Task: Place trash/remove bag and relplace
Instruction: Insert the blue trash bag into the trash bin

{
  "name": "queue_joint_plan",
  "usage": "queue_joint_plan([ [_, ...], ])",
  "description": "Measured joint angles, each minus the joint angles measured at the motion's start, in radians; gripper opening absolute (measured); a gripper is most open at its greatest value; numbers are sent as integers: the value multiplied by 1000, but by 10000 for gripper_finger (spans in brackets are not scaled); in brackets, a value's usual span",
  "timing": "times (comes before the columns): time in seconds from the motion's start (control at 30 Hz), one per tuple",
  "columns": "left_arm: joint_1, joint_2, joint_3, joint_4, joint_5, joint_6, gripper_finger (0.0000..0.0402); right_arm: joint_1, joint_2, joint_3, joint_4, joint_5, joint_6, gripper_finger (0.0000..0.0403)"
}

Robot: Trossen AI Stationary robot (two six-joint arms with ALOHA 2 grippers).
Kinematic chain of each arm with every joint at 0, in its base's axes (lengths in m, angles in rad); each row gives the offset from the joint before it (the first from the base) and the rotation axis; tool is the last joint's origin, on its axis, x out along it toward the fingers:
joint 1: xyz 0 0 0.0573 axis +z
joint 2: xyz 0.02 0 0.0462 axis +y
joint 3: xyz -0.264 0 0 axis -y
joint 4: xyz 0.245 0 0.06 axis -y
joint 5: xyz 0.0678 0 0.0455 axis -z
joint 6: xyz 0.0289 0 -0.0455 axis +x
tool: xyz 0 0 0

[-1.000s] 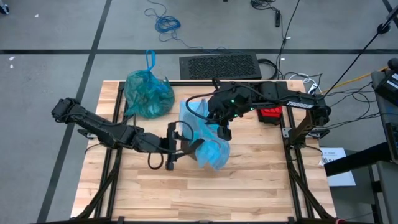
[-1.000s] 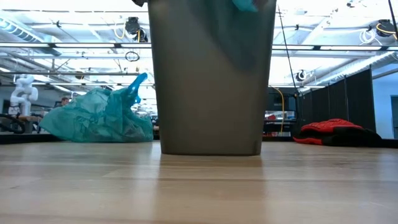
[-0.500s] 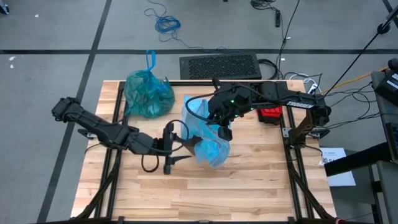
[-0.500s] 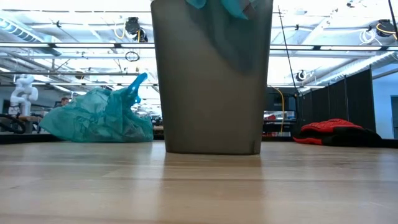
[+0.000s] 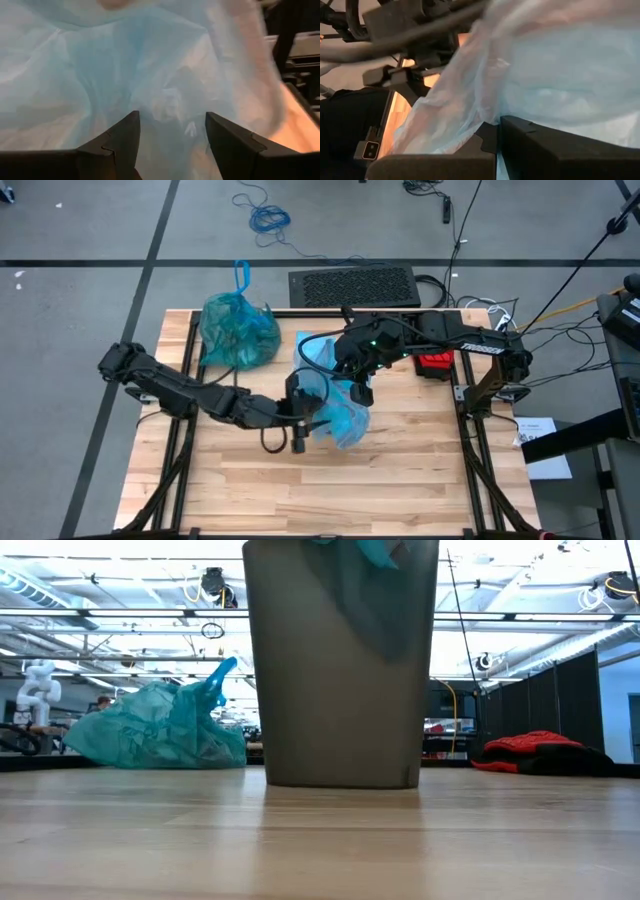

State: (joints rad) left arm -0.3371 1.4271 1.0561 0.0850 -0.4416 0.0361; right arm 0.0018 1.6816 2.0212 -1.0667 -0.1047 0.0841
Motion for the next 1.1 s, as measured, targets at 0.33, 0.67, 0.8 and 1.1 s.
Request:
queue_joint_plan([
  [0.33,-9,-9,68,-98,-160,61,24,0,0,0,-8,0,0,0],
  [0.67,3,-9,113,-168,-348,120,2,14,0,0,-8,0,0,0],
  [0.8,62,24,113,-243,-287,22,1,20,0,0,-8,0,5,0],
  [1.1,122,128,114,-241,-89,1,1,20,0,0,-9,0,8,0],
])
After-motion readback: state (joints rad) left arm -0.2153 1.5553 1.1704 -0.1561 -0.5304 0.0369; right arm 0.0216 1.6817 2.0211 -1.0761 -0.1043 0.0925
